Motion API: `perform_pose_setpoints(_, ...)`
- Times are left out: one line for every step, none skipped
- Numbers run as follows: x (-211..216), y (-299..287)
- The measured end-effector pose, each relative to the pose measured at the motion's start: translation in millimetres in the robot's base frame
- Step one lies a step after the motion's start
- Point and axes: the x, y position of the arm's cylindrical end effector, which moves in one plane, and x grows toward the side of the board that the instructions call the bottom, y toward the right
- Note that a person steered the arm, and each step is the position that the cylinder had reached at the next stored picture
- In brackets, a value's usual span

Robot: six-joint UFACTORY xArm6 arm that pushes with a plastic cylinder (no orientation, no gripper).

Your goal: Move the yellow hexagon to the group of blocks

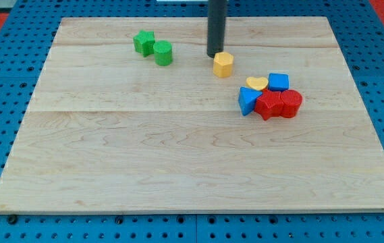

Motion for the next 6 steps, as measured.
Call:
perform_pose_setpoints(2,-10)
perform_pose_setpoints(10,-47)
perform_pose_setpoints(36,-15)
perform_pose_setpoints(47,19)
perform_pose_setpoints(42,34)
perform_pose_setpoints(17,34)
